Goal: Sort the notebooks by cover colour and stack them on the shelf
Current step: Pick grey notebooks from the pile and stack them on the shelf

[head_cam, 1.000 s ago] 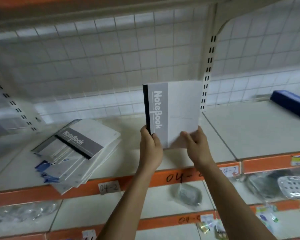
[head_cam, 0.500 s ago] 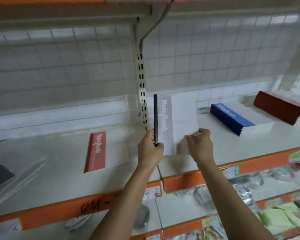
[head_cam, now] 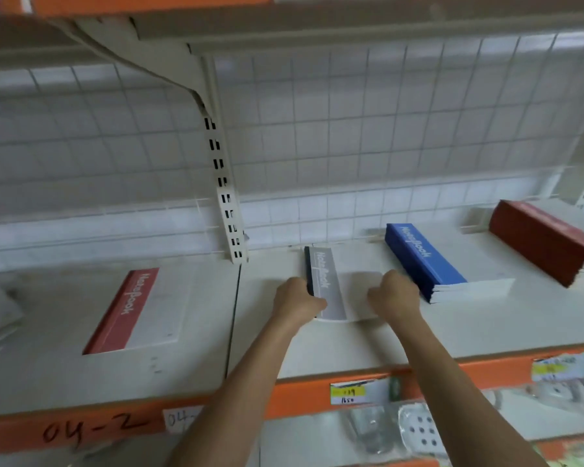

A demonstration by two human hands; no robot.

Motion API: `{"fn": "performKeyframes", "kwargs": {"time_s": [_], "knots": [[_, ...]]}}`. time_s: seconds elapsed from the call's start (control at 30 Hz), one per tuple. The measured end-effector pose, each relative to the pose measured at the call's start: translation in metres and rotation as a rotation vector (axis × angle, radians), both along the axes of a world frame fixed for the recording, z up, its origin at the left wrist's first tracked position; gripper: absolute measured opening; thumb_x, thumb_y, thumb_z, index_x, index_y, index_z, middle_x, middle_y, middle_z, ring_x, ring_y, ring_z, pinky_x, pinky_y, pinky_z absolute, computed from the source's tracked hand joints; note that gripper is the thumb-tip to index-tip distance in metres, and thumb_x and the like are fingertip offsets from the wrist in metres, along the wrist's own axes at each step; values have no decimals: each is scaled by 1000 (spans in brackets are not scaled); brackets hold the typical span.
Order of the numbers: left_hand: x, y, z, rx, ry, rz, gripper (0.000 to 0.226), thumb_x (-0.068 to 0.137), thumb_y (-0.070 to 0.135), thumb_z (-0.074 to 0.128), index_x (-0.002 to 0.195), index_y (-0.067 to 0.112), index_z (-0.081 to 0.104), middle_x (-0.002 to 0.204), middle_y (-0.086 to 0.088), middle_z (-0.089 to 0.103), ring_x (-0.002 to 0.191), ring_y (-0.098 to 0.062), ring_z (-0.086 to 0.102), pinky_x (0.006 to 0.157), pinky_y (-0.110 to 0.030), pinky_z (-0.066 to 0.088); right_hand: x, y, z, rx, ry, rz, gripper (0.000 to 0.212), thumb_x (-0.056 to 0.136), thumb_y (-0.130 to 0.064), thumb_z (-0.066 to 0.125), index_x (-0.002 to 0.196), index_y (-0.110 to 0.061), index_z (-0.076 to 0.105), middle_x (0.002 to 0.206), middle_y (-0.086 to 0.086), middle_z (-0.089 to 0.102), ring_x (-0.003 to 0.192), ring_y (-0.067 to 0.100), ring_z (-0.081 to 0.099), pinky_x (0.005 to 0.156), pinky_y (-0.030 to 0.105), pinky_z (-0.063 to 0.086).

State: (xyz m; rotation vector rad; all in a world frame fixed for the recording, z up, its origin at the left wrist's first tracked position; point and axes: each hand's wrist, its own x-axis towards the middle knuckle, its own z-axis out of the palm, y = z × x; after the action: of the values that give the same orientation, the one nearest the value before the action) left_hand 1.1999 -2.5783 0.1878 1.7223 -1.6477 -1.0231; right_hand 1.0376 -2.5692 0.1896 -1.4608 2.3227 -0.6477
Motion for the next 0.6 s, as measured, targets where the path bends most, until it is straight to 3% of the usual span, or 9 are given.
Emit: {"fn": "performKeyframes", "kwargs": {"time_s": [0.1, 0.23, 0.47, 0.6], "knots": [[-6, -8, -4, 10, -26, 27, 23, 67, 12, 65, 84, -3, 64, 71, -4, 59, 61, -18, 54, 54, -24, 40, -4, -7, -1, 24, 3, 26, 21, 86, -8, 50, 103, 2, 56, 109, 18, 61, 103, 33, 57, 88, 35, 46], [-13, -16, -4, 12, -71, 65, 12, 67, 13, 65, 69, 6, 55, 66, -3, 54, 59, -19, 50, 53, -23, 39, -6, -15, 0, 40, -40, 20, 26, 87, -12, 52, 111, 1, 53, 116, 18, 55, 109, 32, 53, 95, 35, 44], [-14, -23, -1, 53, -117, 94, 27, 71, 8, 62, 59, 12, 39, 59, 0, 46, 51, -15, 43, 48, -20, 32, -10, -25, 2, 80, -99, 42, 24, 87, -16, 55, 107, -2, 54, 112, 16, 57, 103, 30, 56, 88, 36, 49], [-15, -25, -2, 18, -148, 92, 34, 74, 10, 59, 56, 14, 31, 55, 0, 41, 50, -16, 39, 49, -21, 28, -9, -25, 0, 80, -39, 48, 31, 88, -18, 55, 116, -2, 51, 126, 18, 47, 118, 33, 45, 101, 38, 40]]}}
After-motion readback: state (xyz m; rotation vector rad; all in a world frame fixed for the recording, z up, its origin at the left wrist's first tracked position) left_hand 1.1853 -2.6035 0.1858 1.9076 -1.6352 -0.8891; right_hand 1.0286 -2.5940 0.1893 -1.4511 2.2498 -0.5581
